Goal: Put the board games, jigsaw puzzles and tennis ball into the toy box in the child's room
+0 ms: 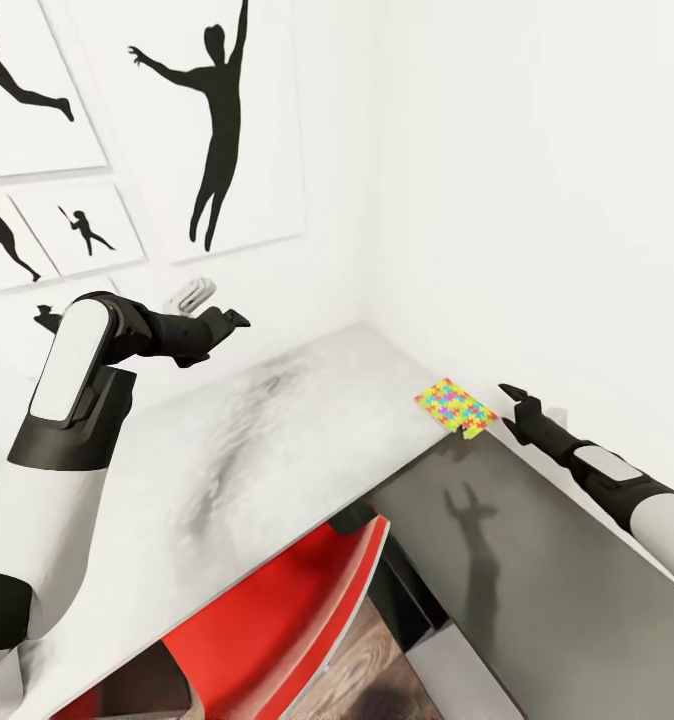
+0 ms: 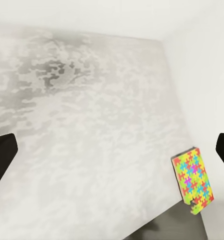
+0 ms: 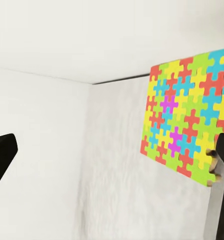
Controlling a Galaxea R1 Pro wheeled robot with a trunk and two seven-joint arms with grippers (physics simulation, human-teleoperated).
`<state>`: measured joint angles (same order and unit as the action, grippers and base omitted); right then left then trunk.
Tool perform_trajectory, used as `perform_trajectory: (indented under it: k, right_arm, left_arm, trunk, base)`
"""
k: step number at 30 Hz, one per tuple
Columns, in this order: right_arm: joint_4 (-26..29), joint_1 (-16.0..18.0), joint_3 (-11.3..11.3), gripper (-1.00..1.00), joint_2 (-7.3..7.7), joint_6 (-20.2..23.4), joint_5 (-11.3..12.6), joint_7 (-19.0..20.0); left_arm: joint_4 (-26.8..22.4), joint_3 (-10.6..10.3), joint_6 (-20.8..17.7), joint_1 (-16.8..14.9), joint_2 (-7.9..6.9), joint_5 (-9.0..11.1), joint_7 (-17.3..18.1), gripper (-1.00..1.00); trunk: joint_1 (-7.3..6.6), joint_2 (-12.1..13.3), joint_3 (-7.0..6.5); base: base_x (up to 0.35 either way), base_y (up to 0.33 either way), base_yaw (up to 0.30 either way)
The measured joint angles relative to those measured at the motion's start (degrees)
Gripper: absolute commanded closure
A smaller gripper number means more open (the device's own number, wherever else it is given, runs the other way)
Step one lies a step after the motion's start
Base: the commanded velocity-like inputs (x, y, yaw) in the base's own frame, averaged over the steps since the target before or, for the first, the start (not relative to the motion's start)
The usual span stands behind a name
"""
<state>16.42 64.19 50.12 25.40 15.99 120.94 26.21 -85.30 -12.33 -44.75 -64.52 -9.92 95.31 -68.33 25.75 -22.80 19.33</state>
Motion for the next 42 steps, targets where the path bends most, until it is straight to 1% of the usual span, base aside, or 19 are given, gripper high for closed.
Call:
perform_trajectory:
  k: [15, 42]
  right_arm:
    - [-0.2, 0.0, 0.1, -1.0, -0.55, -0.1, 0.0, 0.1]
    - [0.2, 0.0, 0.2, -1.0, -0.45, -0.1, 0.0, 0.2]
  left_arm:
    - [0.0, -0.3, 0.0, 0.2, 0.06, -0.2, 0.0, -1.0]
    - [0.0, -0.4, -0.1, 0.2, 0.11, -0.4, -0.2, -1.0]
  trunk:
    - [0.0, 0.0, 1.39]
    - [0.0, 0.0, 3.91]
  base:
    - [0.0, 0.0, 0.0]
    - [0.0, 0.0, 0.0]
